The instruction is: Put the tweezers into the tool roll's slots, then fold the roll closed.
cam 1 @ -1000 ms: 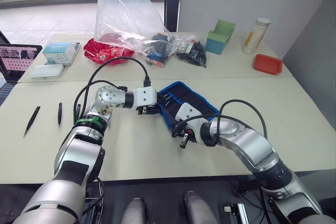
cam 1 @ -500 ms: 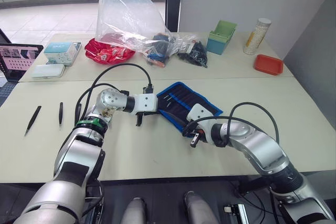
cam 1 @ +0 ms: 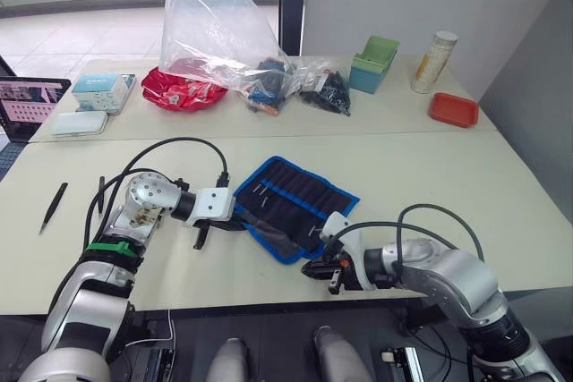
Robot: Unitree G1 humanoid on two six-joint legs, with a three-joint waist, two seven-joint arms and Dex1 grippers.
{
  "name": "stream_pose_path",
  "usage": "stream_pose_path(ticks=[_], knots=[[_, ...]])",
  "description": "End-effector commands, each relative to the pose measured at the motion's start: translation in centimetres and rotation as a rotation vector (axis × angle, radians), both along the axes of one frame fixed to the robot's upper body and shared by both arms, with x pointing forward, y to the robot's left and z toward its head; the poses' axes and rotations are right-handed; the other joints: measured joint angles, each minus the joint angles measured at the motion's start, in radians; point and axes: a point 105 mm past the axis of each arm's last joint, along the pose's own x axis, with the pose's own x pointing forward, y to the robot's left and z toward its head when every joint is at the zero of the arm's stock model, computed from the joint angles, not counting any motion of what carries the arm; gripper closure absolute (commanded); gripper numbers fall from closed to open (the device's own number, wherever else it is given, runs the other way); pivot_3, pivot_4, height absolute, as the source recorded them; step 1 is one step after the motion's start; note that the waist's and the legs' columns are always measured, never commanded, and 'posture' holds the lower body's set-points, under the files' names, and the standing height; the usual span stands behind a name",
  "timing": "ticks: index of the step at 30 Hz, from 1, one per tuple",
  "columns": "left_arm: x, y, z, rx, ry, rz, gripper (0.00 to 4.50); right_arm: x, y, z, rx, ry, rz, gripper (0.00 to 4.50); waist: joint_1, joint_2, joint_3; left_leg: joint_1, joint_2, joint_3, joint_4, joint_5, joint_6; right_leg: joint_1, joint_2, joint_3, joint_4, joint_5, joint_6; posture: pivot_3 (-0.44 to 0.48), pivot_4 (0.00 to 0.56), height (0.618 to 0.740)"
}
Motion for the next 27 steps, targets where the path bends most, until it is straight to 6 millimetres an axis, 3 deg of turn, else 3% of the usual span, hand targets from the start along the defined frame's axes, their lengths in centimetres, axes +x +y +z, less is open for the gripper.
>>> stream_pose_path(ticks=[1, 6, 12, 13, 17, 19, 23, 27], knots=[[-0.1, 1.6, -0.6, 0.049, 0.062, 0.065, 3.9, -0.4, 0.4, 0.2, 0.06, 0.034, -0.002, 4.24, -0.001, -0.001, 0.0, 0.001, 0.0, 0.0, 0.0, 0.0, 0.0, 0.001, 0.0, 0.0, 0.0, 0.0, 0.0, 0.0, 0.15, 0.733], [-0.7, 2.1, 1.6, -0.04, 0.114, 0.075, 2.3, -0.6, 0.3, 2.2, 0.155, 0.017, 0.005, 2.63, -0.004, -0.001, -0.001, 0.003, 0.001, 0.0, 0.0, 0.0, 0.0, 0.001, 0.001, 0.0, 0.001, 0.0, 0.0, 0.0, 0.15, 0.733], [-1.0, 3.9, 4.4, -0.152, 0.116, 0.162, 0.35, -0.4, -1.0, 6.6, 0.343, -0.032, -0.009, 0.62, 0.002, -0.001, 0.0, 0.0, 0.001, 0.0, 0.0, 0.0, 0.0, 0.0, 0.001, 0.0, 0.0, 0.0, 0.0, 0.0, 0.15, 0.733], [-1.2, 4.0, 4.9, -0.188, 0.131, 0.177, 0.34, -0.4, -1.0, 7.0, 0.354, -0.044, -0.01, 0.31, 0.002, -0.001, 0.0, 0.0, 0.001, 0.0, 0.0, 0.0, 0.0, 0.0, 0.001, 0.0, 0.0, 0.0, 0.0, 0.0, 0.15, 0.733], [-1.4, 3.5, 7.9, -0.392, 0.171, 0.205, 0.34, 2.0, -1.3, 8.7, 0.349, -0.235, -0.093, 0.31, 0.001, -0.001, 0.0, 0.0, 0.001, 0.0, 0.0, 0.0, 0.0, 0.0, 0.001, 0.0, 0.0, 0.0, 0.0, 0.0, 0.15, 0.733], [-0.9, 2.8, 8.7, -0.469, 0.172, 0.243, 0.9, 3.7, -0.8, 8.8, 0.316, -0.315, -0.135, 0.27, 0.001, -0.001, 0.0, 0.0, 0.001, 0.0, 0.0, 0.0, 0.0, 0.0, 0.001, 0.0, 0.0, 0.0, 0.0, 0.0, 0.15, 0.733], [-0.3, 0.8, 8.3, -0.512, 0.161, 0.282, 2.2, 4.9, 1.7, 8.0, 0.274, -0.49, -0.081, 1.46, 0.001, -0.001, 0.0, 0.002, 0.001, 0.0, 0.0, 0.0, 0.0, 0.0, 0.001, 0.0, 0.0, 0.0, 0.0, 0.0, 0.15, 0.733], [-0.1, -0.5, 5.4, -0.421, 0.164, 0.32, 3.53, 6.9, 3.4, 6.2, 0.259, -0.474, -0.084, 2.83, -0.003, -0.001, 0.0, 0.0, 0.0, 0.0, -0.001, 0.0, 0.0, 0.0, 0.0, 0.0, -0.002, 0.0, 0.0, 0.0, 0.15, 0.733]])
